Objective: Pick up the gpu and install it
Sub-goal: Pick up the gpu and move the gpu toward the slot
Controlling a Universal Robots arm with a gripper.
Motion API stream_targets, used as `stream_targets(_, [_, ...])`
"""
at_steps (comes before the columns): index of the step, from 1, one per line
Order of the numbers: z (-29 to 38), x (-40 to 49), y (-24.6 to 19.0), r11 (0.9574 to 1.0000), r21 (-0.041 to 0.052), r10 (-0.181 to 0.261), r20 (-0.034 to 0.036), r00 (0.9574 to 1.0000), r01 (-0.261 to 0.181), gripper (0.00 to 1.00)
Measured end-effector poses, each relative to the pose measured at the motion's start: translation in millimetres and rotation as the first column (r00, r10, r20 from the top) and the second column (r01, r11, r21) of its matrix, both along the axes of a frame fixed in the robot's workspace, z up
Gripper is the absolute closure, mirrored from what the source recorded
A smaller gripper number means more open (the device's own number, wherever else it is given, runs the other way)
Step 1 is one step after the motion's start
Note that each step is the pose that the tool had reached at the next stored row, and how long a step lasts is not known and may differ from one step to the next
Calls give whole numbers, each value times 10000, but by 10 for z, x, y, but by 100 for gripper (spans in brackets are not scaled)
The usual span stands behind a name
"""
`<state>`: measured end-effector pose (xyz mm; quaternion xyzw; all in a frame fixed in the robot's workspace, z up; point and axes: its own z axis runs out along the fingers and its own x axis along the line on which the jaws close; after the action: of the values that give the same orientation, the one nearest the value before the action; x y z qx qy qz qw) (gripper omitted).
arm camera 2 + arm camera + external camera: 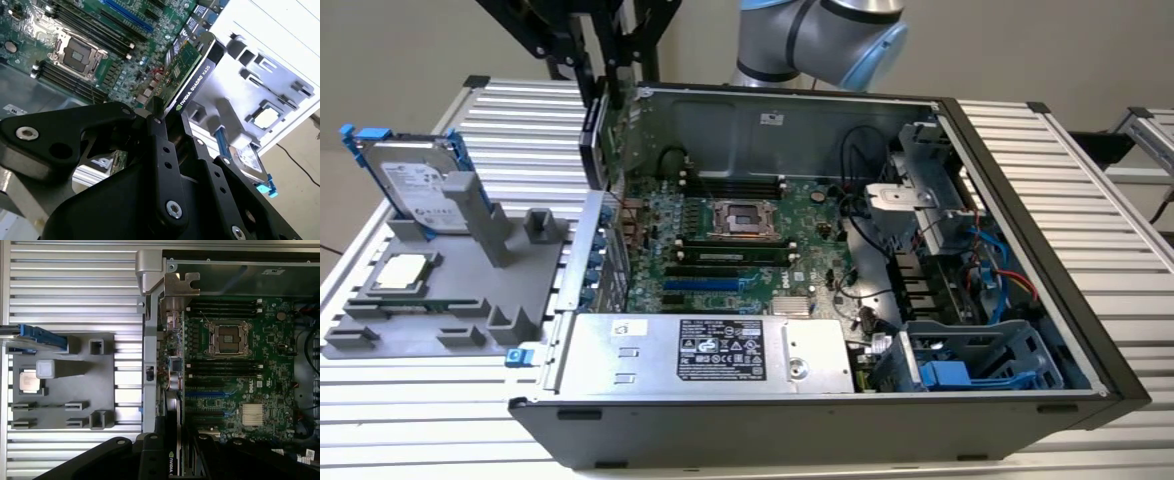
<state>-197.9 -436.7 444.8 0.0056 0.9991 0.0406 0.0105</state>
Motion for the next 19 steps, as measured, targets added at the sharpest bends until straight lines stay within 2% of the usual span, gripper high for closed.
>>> stream_targets(19, [0,82,2,10000,0,-1,0,10000,1,100])
